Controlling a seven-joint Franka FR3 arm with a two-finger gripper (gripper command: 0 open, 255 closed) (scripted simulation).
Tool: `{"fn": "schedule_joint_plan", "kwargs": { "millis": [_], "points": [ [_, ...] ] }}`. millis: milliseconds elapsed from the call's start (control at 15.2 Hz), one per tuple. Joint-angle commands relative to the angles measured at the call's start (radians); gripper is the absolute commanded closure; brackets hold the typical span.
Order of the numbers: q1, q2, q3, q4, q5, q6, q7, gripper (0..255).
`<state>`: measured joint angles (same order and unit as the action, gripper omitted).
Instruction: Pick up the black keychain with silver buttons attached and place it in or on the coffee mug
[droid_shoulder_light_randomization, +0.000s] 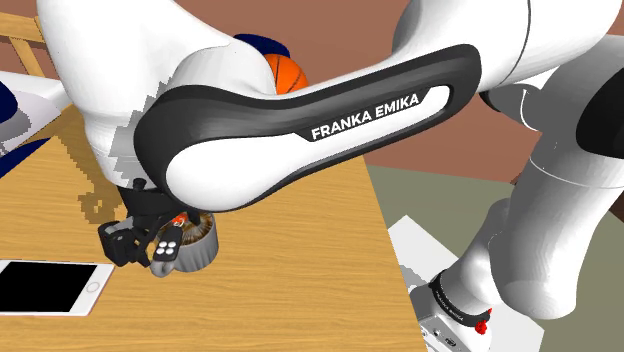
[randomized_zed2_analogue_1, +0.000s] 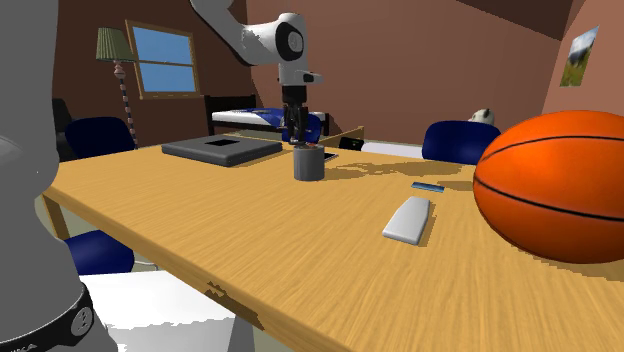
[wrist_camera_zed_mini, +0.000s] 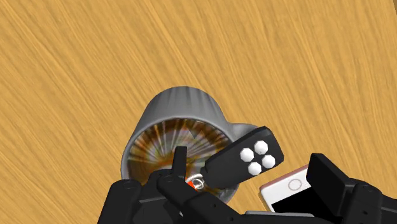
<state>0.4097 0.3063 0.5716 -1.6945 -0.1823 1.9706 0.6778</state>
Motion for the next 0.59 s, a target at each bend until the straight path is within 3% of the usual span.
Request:
{"fn": "schedule_joint_plan", "kwargs": {
  "millis": [0, 264, 528],
  "points": [
    [0.0, 0.0, 0.0, 0.0, 0.0, 0.0, 0.0, 0],
    [0.0, -0.026, 0.008, 0.095, 0.02, -0.117, -0.014, 0],
    [0.0, -0.026, 0.008, 0.095, 0.02, -0.117, -0.014, 0]
  ]
}}
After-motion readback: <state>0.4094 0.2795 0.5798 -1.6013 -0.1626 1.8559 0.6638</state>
